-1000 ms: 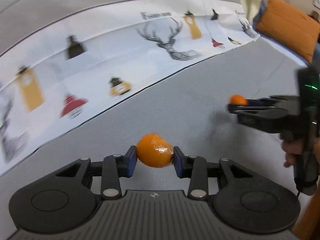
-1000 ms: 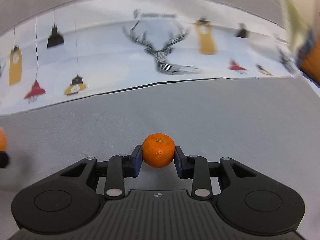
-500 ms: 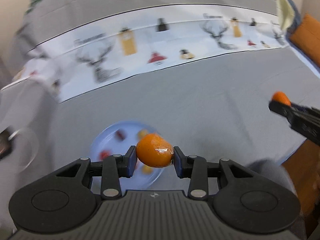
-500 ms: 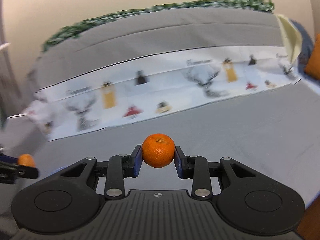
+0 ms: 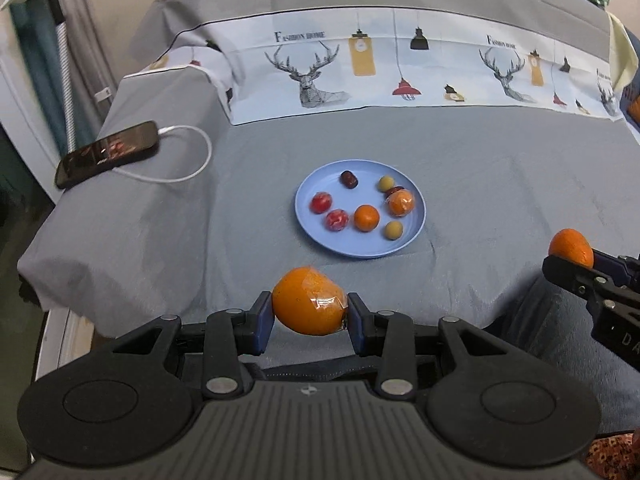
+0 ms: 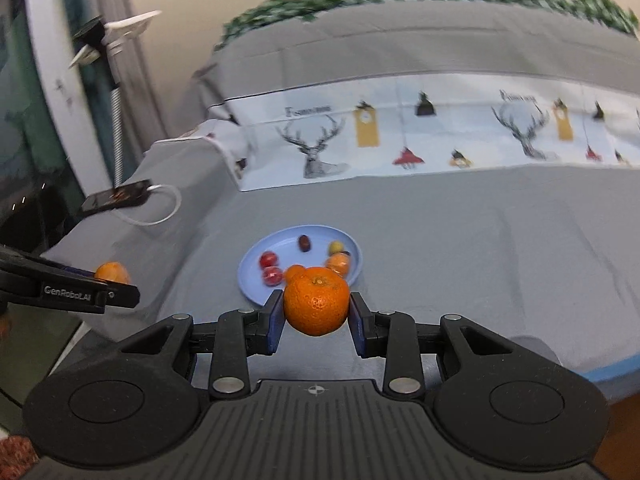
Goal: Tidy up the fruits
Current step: 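Carry both mandarins in both tools over the blue plate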
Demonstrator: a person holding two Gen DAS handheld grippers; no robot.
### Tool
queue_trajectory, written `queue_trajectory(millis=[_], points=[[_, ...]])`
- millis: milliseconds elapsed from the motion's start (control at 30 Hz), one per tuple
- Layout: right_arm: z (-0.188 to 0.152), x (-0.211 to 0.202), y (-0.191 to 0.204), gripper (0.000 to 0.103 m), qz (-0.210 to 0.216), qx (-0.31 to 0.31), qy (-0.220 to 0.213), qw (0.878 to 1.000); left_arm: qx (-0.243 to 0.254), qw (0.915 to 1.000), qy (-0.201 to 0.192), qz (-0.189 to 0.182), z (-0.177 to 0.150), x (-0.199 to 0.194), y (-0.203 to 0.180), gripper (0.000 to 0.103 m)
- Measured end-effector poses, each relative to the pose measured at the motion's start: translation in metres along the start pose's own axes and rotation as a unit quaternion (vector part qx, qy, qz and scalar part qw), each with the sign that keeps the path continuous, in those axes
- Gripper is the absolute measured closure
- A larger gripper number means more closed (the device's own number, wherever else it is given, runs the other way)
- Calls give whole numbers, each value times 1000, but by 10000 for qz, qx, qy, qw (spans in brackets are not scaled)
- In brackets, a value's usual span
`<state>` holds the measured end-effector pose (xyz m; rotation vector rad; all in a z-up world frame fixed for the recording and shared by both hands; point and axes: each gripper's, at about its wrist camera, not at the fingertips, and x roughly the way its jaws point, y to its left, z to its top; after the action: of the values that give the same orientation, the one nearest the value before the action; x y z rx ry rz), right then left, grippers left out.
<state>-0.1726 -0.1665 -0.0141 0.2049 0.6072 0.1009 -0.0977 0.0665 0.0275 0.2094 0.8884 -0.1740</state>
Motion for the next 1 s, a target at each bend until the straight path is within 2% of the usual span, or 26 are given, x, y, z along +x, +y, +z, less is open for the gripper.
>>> queue_trajectory(millis=[133, 300, 667, 1000], points=[[-2, -8, 22, 68, 45, -407, -45, 9991, -133, 9999, -74, -54, -6, -9, 8, 61], [-2, -11, 32, 68, 64, -639, -73, 9979, -181, 9997, -135, -100, -6, -13, 9, 60], [-2, -8, 36, 68, -14, -704, -27, 9975, -170, 9996, -108, -182, -4, -4, 8, 60], [-3, 6, 35, 68, 1, -685, 183, 9975, -212, 9995, 104, -187, -3, 14, 11, 60]])
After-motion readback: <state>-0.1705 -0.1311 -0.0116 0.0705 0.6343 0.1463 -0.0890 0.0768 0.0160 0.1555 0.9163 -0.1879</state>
